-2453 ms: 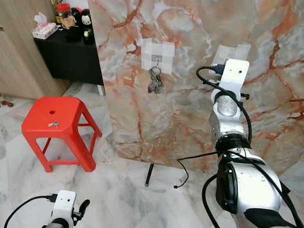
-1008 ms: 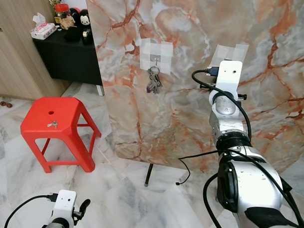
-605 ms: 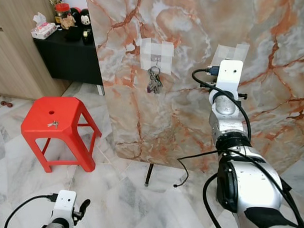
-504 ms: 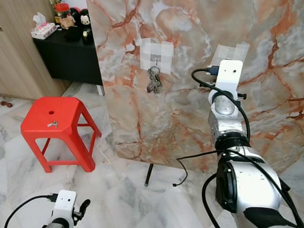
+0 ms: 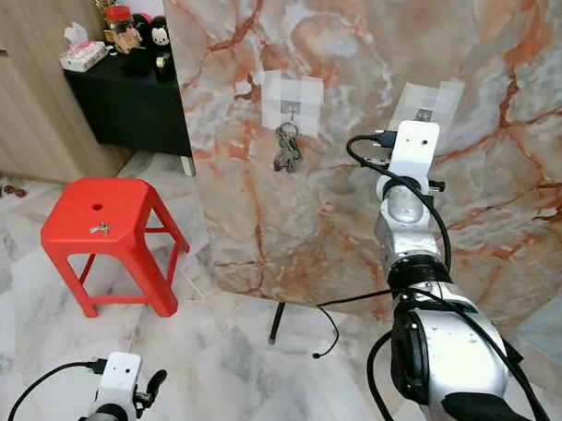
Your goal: Hang keys on a hook
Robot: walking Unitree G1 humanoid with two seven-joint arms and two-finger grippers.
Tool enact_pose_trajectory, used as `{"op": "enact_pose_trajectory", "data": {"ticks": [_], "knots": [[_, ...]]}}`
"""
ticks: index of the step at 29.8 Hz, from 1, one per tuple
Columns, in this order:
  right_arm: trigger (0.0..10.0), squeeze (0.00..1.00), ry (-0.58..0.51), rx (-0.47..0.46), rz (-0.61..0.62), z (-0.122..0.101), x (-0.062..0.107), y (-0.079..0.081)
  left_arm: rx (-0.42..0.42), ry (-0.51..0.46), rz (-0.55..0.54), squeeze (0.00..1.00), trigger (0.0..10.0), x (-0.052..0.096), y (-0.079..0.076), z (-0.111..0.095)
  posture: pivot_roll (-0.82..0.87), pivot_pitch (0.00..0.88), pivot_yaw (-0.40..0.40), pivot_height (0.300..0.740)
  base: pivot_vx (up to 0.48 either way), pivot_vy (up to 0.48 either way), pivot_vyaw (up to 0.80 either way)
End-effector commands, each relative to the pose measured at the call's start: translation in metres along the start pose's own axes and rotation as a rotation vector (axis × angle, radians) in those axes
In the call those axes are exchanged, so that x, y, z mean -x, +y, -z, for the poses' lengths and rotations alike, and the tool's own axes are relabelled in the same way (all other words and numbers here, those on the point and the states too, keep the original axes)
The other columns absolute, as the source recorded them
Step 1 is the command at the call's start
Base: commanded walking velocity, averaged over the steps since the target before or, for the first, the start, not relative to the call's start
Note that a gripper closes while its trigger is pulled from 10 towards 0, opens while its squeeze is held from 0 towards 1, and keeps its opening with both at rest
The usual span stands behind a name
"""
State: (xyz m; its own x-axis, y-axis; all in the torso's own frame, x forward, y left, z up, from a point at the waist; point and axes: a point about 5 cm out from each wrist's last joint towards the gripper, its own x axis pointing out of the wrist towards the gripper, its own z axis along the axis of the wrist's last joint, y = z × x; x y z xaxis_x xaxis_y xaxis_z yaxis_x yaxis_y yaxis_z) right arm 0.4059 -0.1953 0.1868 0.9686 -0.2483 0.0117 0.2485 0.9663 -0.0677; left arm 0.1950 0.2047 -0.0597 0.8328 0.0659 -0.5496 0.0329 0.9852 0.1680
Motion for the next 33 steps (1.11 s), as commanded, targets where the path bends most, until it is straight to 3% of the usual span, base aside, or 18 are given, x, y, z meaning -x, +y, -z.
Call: {"op": "enact_pose_trajectory", "data": {"ticks": [1, 33], "knots": [[10.0, 0.0, -0.02, -0.006, -0.001, -0.004, 0.0, 0.0, -0.021, 0.029, 0.01, 0.0, 10.0, 0.002, 0.001, 0.005, 0.0, 0.062, -0.02, 0.74, 0.0, 0.0, 0.0], [10.0, 0.0, -0.081, -0.034, 0.056, -0.023, -0.004, -0.006, -0.019, 0.038, 0.009, 0.0, 10.0, 0.003, 0.002, 0.007, 0.0, 0.065, -0.02, 0.74, 0.0, 0.0, 0.0]]}}
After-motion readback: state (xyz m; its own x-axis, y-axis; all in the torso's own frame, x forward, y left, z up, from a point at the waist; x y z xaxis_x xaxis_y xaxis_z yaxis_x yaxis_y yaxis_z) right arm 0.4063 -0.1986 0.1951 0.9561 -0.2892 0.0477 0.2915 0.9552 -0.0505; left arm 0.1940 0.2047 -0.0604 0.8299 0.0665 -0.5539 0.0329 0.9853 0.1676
